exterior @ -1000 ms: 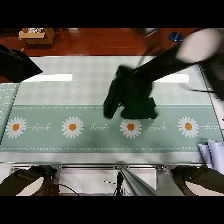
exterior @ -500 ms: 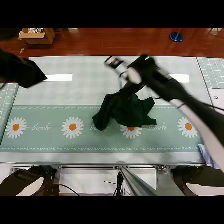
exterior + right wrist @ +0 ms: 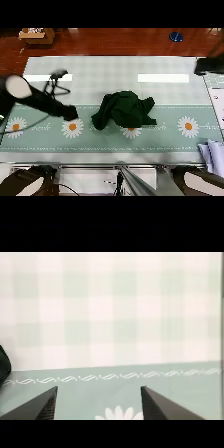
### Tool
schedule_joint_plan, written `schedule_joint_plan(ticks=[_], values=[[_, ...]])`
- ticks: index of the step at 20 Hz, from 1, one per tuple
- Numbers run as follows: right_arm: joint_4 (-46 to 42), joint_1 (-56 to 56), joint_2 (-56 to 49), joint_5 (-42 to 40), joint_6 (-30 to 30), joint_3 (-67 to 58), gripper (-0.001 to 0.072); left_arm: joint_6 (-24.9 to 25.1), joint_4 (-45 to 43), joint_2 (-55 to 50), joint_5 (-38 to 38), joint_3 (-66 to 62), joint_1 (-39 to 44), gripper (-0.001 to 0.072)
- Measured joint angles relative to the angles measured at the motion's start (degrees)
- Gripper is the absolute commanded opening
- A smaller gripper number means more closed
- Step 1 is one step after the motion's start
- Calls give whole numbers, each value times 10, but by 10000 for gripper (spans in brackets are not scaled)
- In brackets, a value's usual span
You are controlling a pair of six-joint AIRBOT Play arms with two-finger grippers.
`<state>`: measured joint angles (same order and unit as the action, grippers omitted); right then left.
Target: Fold the shirts.
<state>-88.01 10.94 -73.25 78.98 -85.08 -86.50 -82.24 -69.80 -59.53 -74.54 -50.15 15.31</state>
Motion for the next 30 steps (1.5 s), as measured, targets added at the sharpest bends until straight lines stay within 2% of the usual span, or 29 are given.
schedule_joint_plan(ticks=[2, 4, 9, 13, 14, 15, 16, 17, 19, 20, 24, 30], values=[[81, 80, 5, -5, 22, 35, 590, 19, 41, 0, 51, 65, 0, 562], [146, 125, 7, -10, 48, 72, 589, 42, 96, -5, 110, 110, 0, 703], [236, 165, 9, -19, 105, 163, 589, 92, 234, -66, 219, 151, 0, 701], [259, 172, 9, -19, 125, 202, 581, 155, 344, -130, 254, 157, 0, 669], [264, 173, 9, -19, 129, 206, 581, 170, 375, -145, 260, 158, 0, 577], [265, 173, 9, -17, 131, 209, 581, 181, 394, -157, 271, 158, 0, 351], [268, 174, 9, -17, 132, 212, 581, 189, 407, -170, 279, 159, 0, 198], [271, 174, 9, -16, 133, 213, 582, 197, 421, -181, 285, 159, 0, 94], [274, 174, 9, -10, 135, 216, 582, 205, 447, -197, 289, 160, 1, 72], [274, 174, 9, -9, 135, 216, 582, 208, 455, -202, 289, 159, 0, 26], [283, 174, 9, -7, 141, 246, 583, 220, 469, -212, 276, 159, 0, 25], [378, 174, 9, -38, 196, 403, 581, 225, 468, -212, 245, 160, 0, 25]])
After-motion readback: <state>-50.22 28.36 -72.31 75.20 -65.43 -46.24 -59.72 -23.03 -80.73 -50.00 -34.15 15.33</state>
